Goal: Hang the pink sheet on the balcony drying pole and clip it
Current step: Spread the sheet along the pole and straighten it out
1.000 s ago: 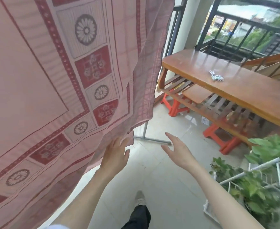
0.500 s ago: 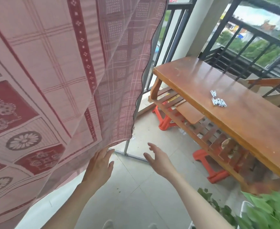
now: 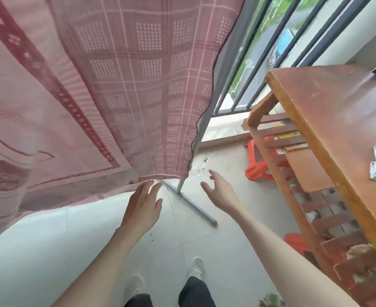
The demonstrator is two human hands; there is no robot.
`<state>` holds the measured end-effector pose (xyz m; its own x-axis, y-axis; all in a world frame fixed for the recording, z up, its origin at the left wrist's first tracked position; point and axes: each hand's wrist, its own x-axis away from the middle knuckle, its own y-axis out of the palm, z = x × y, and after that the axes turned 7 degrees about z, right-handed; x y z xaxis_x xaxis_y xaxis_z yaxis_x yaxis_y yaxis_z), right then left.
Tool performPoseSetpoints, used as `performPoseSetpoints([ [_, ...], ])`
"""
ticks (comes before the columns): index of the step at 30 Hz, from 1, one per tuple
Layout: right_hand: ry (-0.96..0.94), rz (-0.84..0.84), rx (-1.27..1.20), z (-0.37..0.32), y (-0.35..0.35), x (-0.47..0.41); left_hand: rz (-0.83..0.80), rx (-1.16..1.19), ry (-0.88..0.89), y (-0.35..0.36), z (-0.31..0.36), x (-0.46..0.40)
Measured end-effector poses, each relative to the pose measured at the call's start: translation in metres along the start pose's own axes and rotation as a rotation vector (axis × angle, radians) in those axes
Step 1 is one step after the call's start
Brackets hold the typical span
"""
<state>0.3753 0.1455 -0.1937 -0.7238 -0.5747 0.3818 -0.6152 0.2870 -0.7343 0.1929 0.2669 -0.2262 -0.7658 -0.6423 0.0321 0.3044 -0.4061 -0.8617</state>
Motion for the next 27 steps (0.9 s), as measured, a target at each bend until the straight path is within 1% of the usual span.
performPoseSetpoints([
  [3, 0.023, -0.036, -0.024, 0.022, 0.028, -0.037, 0.045, 0.003, -0.023, 0.036, -0.015, 0.003],
  [5, 0.036, -0.033, -0.036, 0.036, 0.053, -0.062, 0.051, 0.013, -0.053, 0.064, -0.037, 0.002],
  [8, 0.009, 0.019, -0.113, 0.059, 0.097, -0.098, 0.041, 0.138, -0.166, 0.113, -0.076, -0.008],
  [10, -0.063, 0.123, -0.167, 0.073, 0.128, -0.118, 0.041, 0.262, -0.249, 0.142, -0.096, -0.021],
  [13, -0.163, 0.34, -0.272, 0.092, 0.167, -0.141, 0.13, 0.399, -0.35, 0.18, -0.117, -0.048],
  [14, -0.183, 0.395, -0.332, 0.096, 0.178, -0.147, 0.164, 0.467, -0.417, 0.189, -0.123, -0.057],
  [16, -0.225, 0.487, -0.443, 0.103, 0.194, -0.156, 0.219, 0.677, -0.564, 0.208, -0.136, -0.073],
  [18, -0.297, 0.546, -0.512, 0.11, 0.211, -0.163, 0.257, 0.877, -0.662, 0.231, -0.15, -0.088],
  [21, -0.37, 0.517, -0.624, 0.115, 0.234, -0.173, 0.258, 1.086, -0.787, 0.258, -0.164, -0.107],
  [24, -0.414, 0.47, -0.739, 0.108, 0.251, -0.184, 0.264, 1.351, -0.816, 0.274, -0.177, -0.123],
  [27, -0.45, 0.462, -0.828, 0.101, 0.263, -0.19, 0.277, 1.559, -0.838, 0.279, -0.187, -0.134],
])
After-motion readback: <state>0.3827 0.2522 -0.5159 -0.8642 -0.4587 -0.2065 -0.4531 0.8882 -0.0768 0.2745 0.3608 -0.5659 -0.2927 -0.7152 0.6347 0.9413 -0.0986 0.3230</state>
